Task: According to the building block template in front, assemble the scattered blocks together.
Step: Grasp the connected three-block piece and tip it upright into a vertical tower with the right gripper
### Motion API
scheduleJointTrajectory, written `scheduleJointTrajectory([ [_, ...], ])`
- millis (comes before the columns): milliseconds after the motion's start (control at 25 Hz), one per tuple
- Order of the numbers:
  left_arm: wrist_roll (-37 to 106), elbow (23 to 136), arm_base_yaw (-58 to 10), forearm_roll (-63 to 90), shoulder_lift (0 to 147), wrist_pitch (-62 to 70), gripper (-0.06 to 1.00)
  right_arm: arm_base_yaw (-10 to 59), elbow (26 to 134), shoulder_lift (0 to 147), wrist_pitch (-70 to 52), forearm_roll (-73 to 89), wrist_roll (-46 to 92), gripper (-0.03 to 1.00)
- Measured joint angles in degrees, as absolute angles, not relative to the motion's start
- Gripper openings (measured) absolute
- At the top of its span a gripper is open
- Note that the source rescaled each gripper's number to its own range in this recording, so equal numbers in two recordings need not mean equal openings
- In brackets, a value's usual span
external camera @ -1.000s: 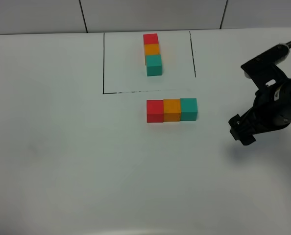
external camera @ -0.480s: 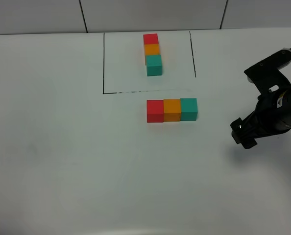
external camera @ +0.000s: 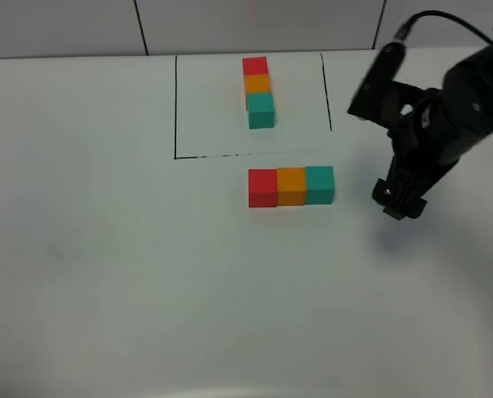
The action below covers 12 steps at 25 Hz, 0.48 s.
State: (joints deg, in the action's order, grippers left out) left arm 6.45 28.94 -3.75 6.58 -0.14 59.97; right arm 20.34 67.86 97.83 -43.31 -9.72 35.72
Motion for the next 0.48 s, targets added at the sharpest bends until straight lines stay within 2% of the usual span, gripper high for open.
scheduleJointTrajectory([
  [240,6.4,28.9,-3.8,6.6,-0.1,60.0,0.42,24.4,82.4,110.0,-49.2,0.6,52.8,0.83],
  [480,6.4,28.9,-3.8,6.6,-0.1,60.0,0.42,25.0,94.1,120.1,-54.0,7.7,58.5,0.83],
])
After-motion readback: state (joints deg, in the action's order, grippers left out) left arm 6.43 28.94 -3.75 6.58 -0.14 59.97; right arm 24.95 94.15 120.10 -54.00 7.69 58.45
